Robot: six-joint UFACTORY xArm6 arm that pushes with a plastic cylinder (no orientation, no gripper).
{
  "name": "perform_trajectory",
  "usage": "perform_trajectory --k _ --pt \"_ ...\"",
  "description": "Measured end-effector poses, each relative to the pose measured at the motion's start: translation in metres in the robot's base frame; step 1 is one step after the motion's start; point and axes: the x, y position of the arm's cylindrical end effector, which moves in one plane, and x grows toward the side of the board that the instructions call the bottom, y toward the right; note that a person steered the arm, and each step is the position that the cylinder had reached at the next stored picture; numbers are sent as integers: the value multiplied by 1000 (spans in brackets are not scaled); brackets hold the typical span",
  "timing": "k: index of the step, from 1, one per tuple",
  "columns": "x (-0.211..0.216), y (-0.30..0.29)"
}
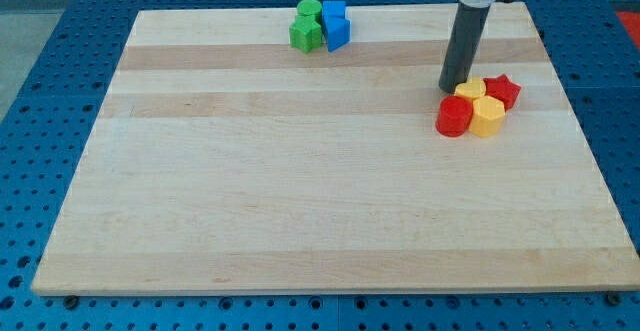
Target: Separate green star and the blue triangle from the blue cube and the green circle
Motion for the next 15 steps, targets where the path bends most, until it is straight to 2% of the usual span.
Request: perform_trajectory --k 1,3,4,5,6,8,13,15 --pt "0 -86" --pt "-8 -300" --pt "-41 -351" --pt "-83 -347" --pt "-97 -318" --pt "-89 -276" --pt "-119 -274" --pt "-115 -199"
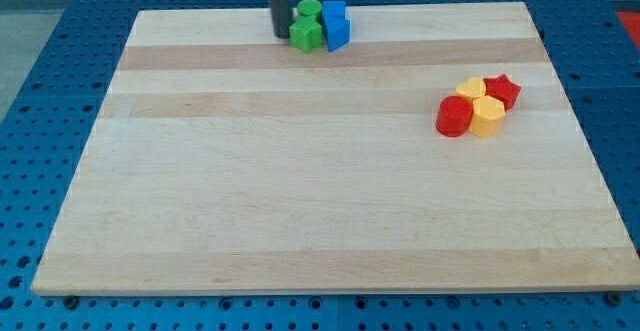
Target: Separate green star and the blue triangle from the blue cube and the green circle
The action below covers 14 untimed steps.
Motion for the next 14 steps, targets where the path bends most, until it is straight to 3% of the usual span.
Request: perform_trajectory --k 3,7,9,10,12,14 --pt "23 139" --pt "43 155" --pt "16 160" --pt "18 193" --pt "66 211" --pt "19 206"
